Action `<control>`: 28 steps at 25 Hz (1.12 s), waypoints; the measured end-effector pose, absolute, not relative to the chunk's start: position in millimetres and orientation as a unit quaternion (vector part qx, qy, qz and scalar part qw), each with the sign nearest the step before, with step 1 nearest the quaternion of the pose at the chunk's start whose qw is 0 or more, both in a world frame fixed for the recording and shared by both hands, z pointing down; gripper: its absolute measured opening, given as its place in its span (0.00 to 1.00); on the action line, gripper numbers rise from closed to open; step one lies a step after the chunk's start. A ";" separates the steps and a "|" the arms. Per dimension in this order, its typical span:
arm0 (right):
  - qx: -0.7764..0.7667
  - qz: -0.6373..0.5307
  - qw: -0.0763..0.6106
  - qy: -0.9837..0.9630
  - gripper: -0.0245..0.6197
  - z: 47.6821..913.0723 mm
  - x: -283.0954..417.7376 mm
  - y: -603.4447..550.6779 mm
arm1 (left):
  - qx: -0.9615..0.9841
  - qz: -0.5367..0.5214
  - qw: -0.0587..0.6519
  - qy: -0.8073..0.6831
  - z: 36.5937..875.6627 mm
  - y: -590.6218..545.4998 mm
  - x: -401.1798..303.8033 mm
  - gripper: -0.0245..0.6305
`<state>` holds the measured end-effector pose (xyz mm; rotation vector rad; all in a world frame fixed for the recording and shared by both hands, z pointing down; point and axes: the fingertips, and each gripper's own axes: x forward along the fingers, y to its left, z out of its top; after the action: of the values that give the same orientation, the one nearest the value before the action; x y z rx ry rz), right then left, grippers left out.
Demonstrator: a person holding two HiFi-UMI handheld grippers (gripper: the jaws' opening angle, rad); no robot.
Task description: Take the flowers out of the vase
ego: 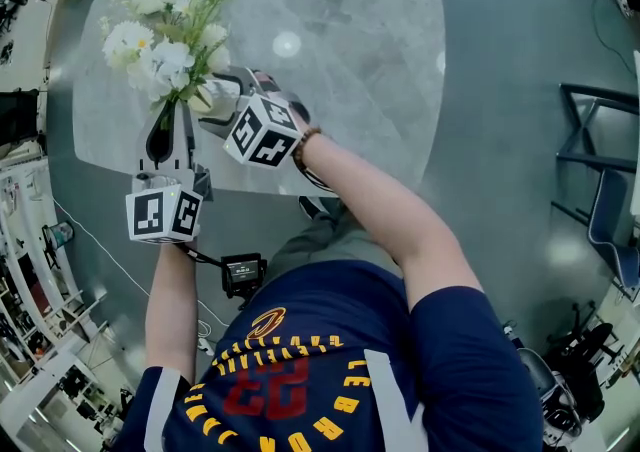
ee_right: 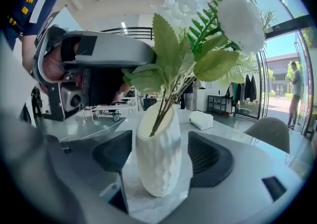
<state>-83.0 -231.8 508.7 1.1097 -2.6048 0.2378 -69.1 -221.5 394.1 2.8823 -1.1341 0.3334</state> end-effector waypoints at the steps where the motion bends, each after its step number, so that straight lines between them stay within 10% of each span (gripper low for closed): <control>1: 0.385 0.082 0.151 -0.907 0.55 508.6 -83.7 -232.1 | 0.925 0.107 0.010 -0.364 392.4 -222.6 -69.4 0.08; 28: 0.370 0.078 0.186 -0.907 0.55 523.1 -100.0 -230.1 | 0.922 0.090 -0.004 -0.377 371.4 -233.1 -74.3 0.07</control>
<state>-100.0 -230.1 523.1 1.0420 -2.5546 0.2183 -74.3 -233.1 371.4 2.9037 -1.1869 0.2844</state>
